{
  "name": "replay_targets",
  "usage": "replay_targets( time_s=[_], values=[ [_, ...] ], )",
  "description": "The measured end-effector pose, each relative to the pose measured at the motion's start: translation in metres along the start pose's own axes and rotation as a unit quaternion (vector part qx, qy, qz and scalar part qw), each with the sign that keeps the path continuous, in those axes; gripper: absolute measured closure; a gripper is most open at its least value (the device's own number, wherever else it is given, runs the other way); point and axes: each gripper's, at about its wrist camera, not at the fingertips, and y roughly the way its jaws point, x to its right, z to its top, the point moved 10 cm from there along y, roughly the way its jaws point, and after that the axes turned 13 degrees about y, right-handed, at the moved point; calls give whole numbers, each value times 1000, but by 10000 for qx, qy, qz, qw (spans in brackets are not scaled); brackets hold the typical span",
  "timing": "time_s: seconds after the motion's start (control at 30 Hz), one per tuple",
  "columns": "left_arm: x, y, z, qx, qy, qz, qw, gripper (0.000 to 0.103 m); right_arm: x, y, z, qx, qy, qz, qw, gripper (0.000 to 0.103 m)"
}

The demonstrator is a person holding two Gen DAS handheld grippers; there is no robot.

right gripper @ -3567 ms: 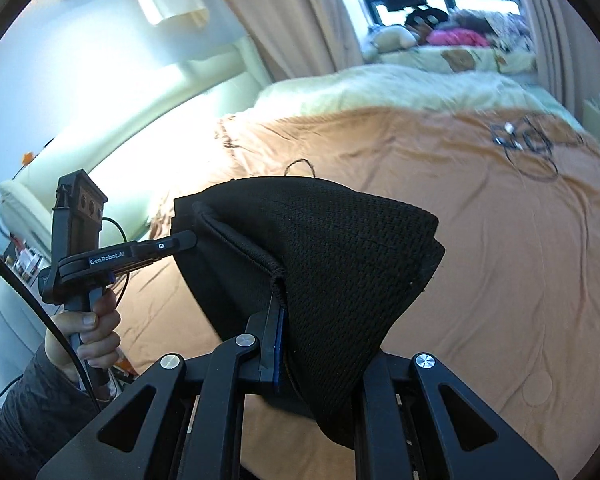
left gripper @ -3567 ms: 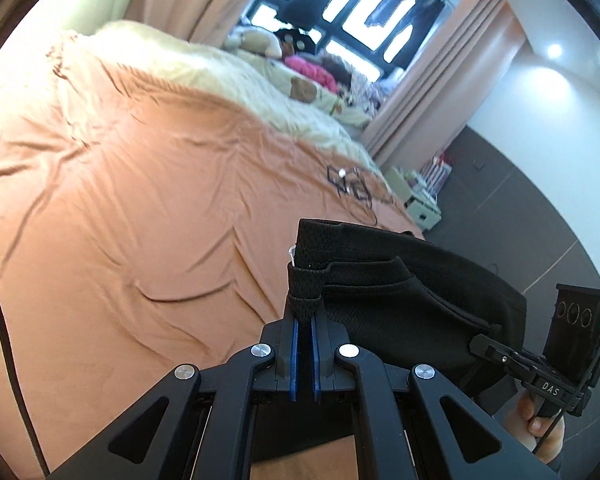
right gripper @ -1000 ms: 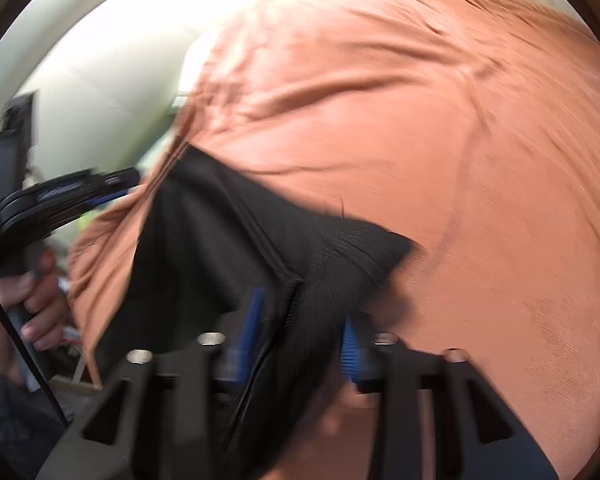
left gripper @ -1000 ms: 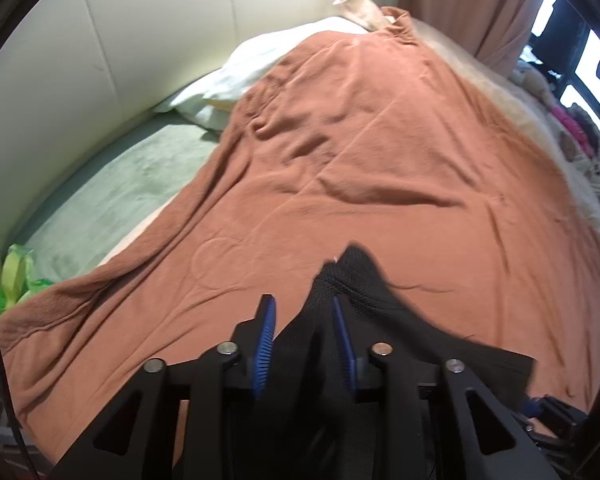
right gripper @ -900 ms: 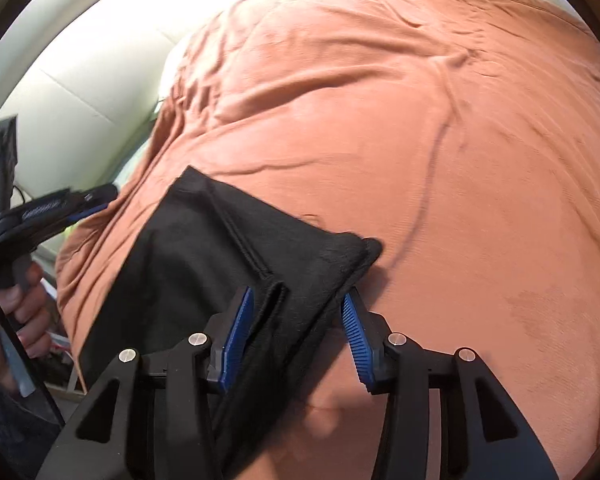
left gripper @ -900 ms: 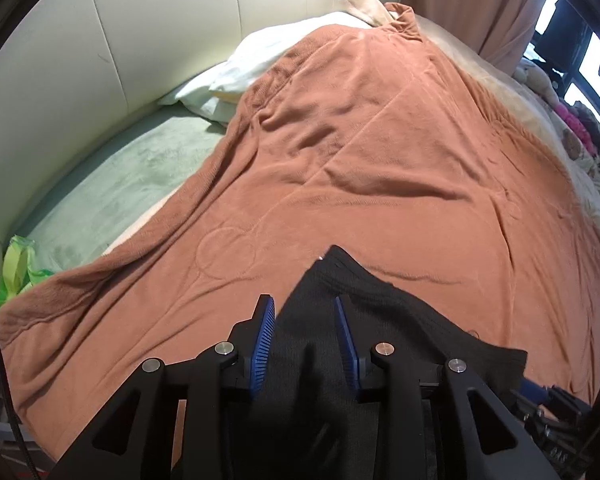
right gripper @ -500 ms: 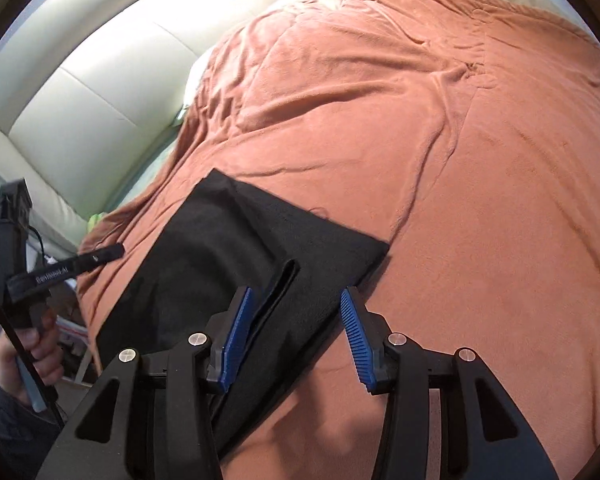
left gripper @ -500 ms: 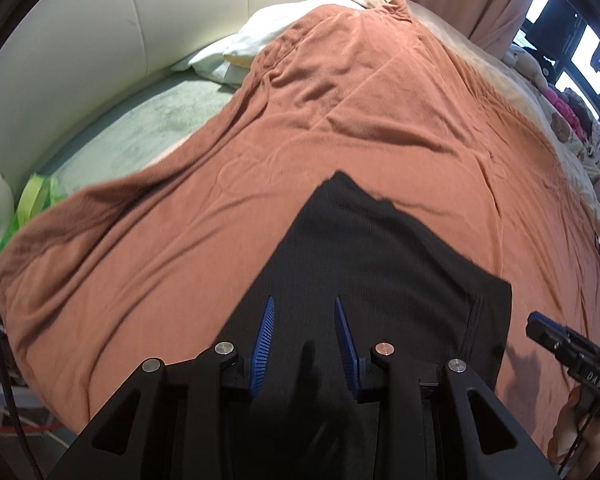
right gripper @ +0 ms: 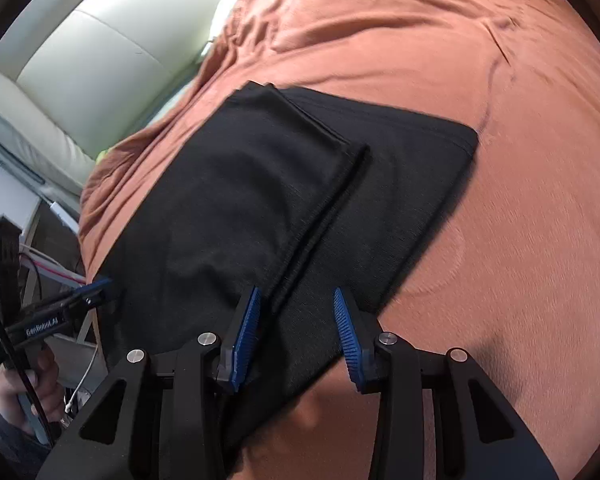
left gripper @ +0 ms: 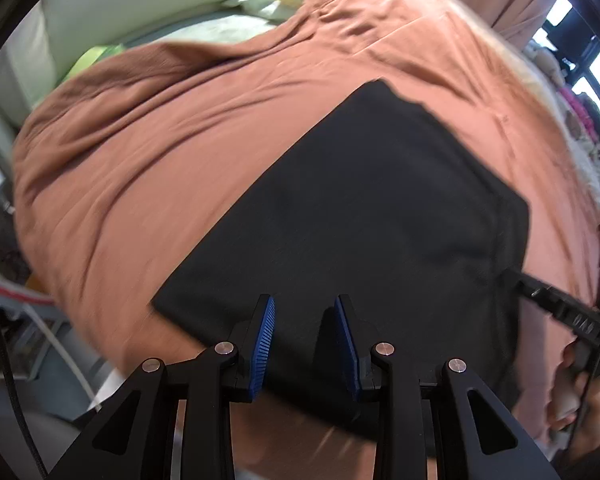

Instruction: Fold small clothes

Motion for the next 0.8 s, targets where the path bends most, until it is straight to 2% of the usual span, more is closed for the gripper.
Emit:
replay_targets(
  time_s=[0.03, 0.17, 0.3, 0.5, 0.53, 0.6, 0.63, 0.73, 0.8],
  values=[
    [-1, -1, -4, 30, 16, -5, 10000, 70, 2, -3, 6, 285, 9, -9, 9996, 69],
    [-4, -9, -10, 44, -30, 23, 10000, 70, 12, -19, 5, 365, -78, -488, 9981, 68],
    [1, -22, -12, 122, -112, -32, 9999, 70, 17, -40, -4, 331, -13, -440, 9985, 67],
    [22, -49, -16, 280, -105, -179, 9994, 70, 9, -87, -22, 507, -266, -656, 9962, 66],
    [26, -54, -17, 287, -83, -190, 9994, 70, 8, -96, -24, 533, -229, -607, 9965, 64],
    [37, -68, -19, 361, 14, -164, 9992, 69, 7, -119, -31, 677, -223, -590, 9957, 51],
    [43, -76, -19, 420, 82, -166, 9989, 64, 7, -130, -35, 765, -249, -592, 9950, 41],
    [64, -100, -24, 697, 159, -234, 9972, 48, 6, -162, -51, 923, -323, -465, 9941, 35],
    [76, -109, -25, 811, 200, -260, 9962, 46, 11, -182, -63, 1021, -322, -496, 9930, 25]
  ],
)
